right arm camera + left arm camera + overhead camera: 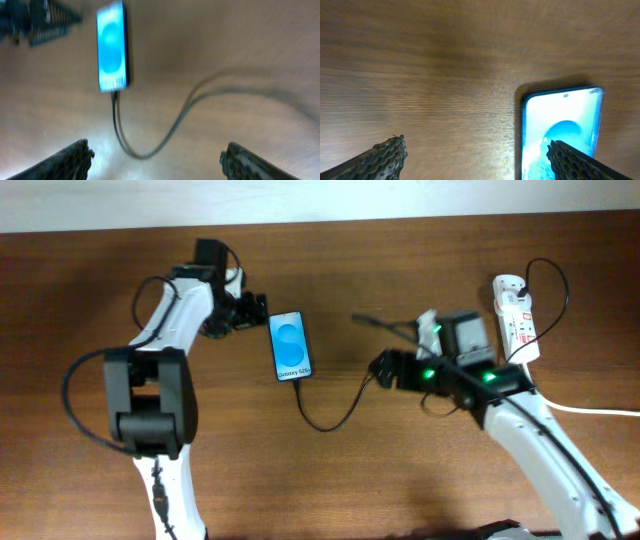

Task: Plug charger to phone and switch on socket
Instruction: 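Release the plug and lower the phone onto the table with the left gripper, then open the left gripper and move the right gripper to the power strip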

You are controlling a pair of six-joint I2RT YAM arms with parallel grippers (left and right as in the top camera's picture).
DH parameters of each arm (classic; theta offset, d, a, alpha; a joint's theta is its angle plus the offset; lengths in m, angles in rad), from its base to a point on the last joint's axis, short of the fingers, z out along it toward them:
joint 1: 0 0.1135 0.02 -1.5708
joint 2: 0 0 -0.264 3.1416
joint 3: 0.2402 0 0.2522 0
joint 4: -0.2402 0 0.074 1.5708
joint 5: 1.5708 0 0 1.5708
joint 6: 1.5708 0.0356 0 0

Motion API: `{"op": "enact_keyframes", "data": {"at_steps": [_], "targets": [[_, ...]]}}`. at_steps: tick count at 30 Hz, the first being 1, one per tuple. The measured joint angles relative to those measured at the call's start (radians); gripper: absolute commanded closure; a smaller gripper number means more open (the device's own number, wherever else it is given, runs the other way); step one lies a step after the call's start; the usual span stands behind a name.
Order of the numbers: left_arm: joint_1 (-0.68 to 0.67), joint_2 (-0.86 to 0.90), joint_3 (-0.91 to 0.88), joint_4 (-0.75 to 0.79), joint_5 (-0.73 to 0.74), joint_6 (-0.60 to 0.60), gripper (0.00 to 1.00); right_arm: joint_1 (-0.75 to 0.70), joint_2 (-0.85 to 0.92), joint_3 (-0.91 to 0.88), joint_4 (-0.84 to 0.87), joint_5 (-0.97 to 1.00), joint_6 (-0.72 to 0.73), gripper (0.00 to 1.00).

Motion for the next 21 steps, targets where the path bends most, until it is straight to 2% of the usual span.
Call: {"op": "enact_keyframes", "data": {"at_steps": [4, 6, 9, 15, 21], "targets": [[0.008, -0.215, 0.032, -0.011, -0.014, 0.005, 0.0, -0.109, -0.061, 0.233, -0.255, 0.061, -0.088, 0.1], [0.005, -0.344, 0.043, -0.027, -0.014, 0.008, 0.0, -0.215, -0.079, 0.339, -0.36, 0.079, -0.131, 0.1], [0.005, -0.443, 0.052, -0.052, -0.014, 0.008, 0.0, -0.385, -0.093, 0.437, -0.456, 0.09, -0.194, 0.07], [0.005, -0.452, 0.053, -0.108, -0.014, 0.008, 0.01, -0.828, -0.074, 0.465, -0.471, 0.098, -0.224, 0.05], [0.005, -0.452, 0.053, -0.107, -0.015, 0.008, 0.01, -1.044, 0.096, 0.466, -0.343, 0.016, -0.228, 0.05]]}}
